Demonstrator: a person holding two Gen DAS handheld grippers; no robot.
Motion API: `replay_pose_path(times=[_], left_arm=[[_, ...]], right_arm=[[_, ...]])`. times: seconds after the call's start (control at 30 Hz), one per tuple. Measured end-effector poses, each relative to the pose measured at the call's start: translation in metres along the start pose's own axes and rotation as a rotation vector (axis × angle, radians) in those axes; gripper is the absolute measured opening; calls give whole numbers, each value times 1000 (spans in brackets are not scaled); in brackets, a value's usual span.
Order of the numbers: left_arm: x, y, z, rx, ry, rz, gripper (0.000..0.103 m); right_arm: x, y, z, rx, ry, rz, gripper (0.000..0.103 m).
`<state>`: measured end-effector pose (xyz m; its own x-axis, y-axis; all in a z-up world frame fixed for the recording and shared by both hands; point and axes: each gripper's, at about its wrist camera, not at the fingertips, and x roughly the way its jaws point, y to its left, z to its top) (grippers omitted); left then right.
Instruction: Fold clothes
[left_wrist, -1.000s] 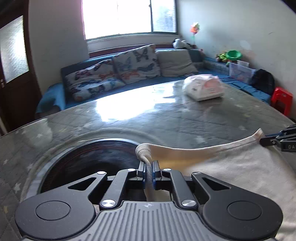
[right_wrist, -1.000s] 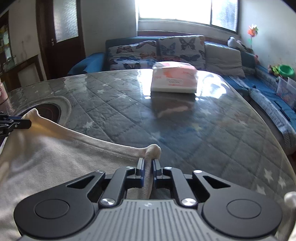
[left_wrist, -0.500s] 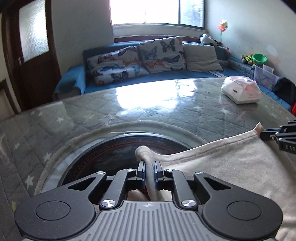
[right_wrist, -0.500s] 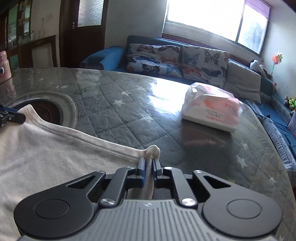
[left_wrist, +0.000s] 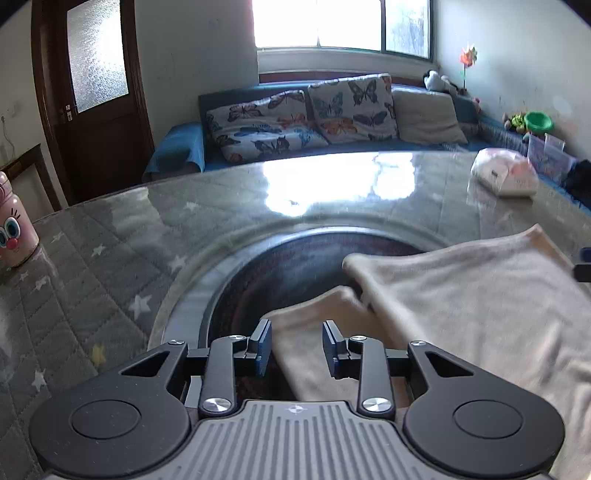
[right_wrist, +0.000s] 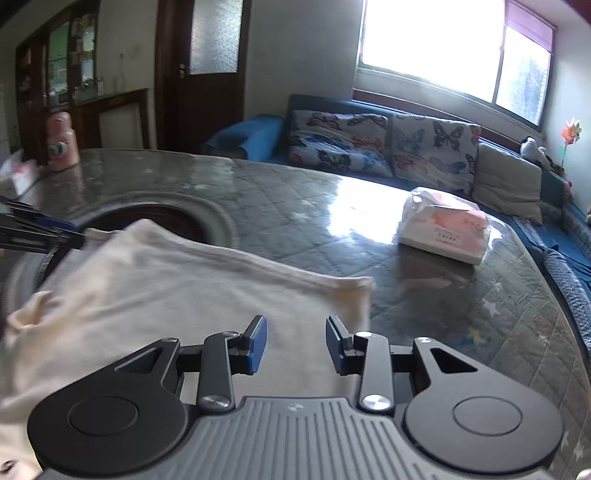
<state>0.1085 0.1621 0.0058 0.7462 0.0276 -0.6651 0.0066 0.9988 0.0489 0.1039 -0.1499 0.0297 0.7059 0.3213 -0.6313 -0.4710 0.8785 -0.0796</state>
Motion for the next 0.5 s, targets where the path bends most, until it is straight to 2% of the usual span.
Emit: replay_pose_path(times=[0.3, 0.33, 0.37, 0.43, 0.5], left_arm=[[18, 2, -2, -32, -4, 48, 33], [18, 2, -3, -32, -8, 45, 30], [19, 2, -3, -31, -12, 40, 19], [18, -1, -5, -8, -25, 59, 9], [15, -5, -7, 9, -34, 90, 5]], right_arm=[[-34, 21, -17, -6, -10, 37, 43], [-36, 23, -19, -6, -10, 36, 44], [-37, 25, -21, -7, -8, 35, 44], [-38, 28, -25, -8, -1, 32, 46], [-38, 32, -29, -10, 9, 40, 48]])
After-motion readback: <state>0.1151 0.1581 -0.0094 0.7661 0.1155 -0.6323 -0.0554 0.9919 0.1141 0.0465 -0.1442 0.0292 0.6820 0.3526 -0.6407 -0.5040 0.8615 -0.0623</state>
